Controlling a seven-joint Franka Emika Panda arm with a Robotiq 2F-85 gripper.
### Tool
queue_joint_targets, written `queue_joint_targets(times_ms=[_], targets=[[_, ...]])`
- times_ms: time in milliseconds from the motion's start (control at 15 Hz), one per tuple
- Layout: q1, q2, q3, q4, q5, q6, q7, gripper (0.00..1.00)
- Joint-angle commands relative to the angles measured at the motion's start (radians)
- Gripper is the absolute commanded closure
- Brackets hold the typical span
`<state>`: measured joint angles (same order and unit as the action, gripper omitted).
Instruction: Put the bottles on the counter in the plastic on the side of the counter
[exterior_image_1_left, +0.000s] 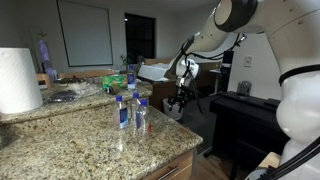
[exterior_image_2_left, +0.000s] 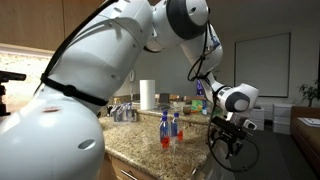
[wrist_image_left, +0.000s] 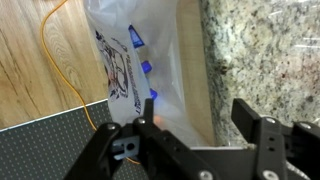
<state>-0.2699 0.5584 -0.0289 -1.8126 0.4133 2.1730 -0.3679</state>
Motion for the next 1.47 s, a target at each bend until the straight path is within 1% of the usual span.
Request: queue_joint_targets(times_ms=[0,200,333,467,667,867,1000,1133,1267,1400], targets=[[0.008,-0.077,0.032,-0.028,-0.012,0.009,-0.022,0.0],[0.019,-0.152,0.09,-0.008,0.03,0.033,-0.088,0.0],[0.04,-0.192,0.121,0.032,0.031,0.017,-0.111,0.0],[0.076,-0.238,0.143,0.06,0.01,-0.002,-0.131,0.0],[0.135,-0.304,0.178,0.048,0.022,0.012,-0.19,0.0],[0.198,-0.321,0.201,0.04,-0.003,0.014,-0.257,0.0],[0.238,-0.32,0.202,0.028,-0.056,0.019,-0.29,0.0],[0.272,-0.317,0.195,0.012,-0.138,0.037,-0.304,0.0],[0.293,-0.316,0.189,-0.009,-0.219,0.051,-0.298,0.0],[0.302,-0.316,0.188,-0.031,-0.273,0.079,-0.294,0.0]])
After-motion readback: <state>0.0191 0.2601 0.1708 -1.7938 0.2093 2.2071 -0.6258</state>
